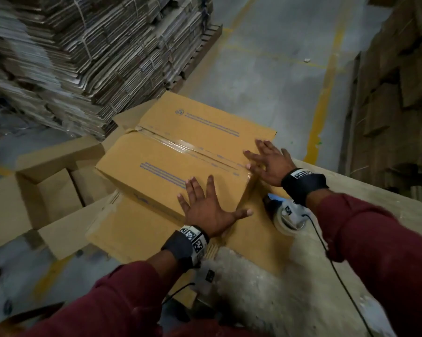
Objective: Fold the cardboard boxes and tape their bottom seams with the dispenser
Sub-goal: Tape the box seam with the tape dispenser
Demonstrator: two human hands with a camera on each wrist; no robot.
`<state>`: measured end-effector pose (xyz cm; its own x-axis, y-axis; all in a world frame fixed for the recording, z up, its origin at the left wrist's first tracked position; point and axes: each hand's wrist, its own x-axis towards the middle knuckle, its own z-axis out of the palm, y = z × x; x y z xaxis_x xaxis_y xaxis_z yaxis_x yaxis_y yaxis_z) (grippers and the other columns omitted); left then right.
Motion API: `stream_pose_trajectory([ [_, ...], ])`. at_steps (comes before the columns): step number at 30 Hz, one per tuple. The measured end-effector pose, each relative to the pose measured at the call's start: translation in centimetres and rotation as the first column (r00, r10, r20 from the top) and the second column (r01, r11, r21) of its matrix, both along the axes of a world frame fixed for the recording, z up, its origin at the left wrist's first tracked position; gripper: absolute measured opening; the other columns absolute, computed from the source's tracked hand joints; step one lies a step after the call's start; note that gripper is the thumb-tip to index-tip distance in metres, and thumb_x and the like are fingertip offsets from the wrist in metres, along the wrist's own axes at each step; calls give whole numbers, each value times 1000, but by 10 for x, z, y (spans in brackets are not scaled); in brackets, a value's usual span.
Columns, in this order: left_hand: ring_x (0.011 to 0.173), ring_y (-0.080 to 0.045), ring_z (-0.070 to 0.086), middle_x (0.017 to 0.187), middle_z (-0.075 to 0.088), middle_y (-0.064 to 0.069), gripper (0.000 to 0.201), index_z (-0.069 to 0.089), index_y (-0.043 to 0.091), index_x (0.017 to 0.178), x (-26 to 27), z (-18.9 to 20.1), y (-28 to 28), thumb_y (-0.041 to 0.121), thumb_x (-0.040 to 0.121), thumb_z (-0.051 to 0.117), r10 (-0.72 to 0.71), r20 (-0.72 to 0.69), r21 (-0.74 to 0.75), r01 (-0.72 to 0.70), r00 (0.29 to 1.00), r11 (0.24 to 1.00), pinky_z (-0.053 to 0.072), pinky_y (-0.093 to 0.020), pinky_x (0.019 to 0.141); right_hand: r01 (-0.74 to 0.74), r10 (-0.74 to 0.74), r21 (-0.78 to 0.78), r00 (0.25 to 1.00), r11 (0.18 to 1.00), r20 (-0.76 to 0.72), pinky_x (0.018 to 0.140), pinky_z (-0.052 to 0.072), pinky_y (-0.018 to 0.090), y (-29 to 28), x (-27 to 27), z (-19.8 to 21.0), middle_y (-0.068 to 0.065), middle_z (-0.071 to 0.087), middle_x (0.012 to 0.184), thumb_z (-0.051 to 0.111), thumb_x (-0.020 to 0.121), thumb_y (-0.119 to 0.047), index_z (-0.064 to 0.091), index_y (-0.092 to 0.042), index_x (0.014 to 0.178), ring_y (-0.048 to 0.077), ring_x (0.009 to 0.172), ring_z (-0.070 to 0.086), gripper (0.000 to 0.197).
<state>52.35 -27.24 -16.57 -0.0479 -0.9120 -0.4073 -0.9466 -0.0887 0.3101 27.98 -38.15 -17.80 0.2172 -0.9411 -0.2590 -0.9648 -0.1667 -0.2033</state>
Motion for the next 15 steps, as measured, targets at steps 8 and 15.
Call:
stream_pose_trajectory([
  [8, 159, -30, -12, 172, -17, -11, 120, -3, 34, 165, 28, -13, -13, 72, 75, 68, -208, 114, -68, 216, 972, 974, -2, -62, 125, 45, -49, -64, 997, 997, -62, 110, 38, 61, 38, -7, -5, -3, -1, 171, 2, 87, -82, 9, -52, 156, 24, 156, 3, 75],
  [15, 159, -29, -5, 173, -10, -1, 110, 1, 44, 163, 77, -12, -58, 67, 81, 71, -416, 134, -69, 427, 899, 902, 5, -61, 125, 80, -90, -86, 989, 993, -118, 99, 46, 56, 100, -8, -3, 6, 5, 170, 23, 95, -76, 14, -48, 157, 35, 149, 16, 69],
])
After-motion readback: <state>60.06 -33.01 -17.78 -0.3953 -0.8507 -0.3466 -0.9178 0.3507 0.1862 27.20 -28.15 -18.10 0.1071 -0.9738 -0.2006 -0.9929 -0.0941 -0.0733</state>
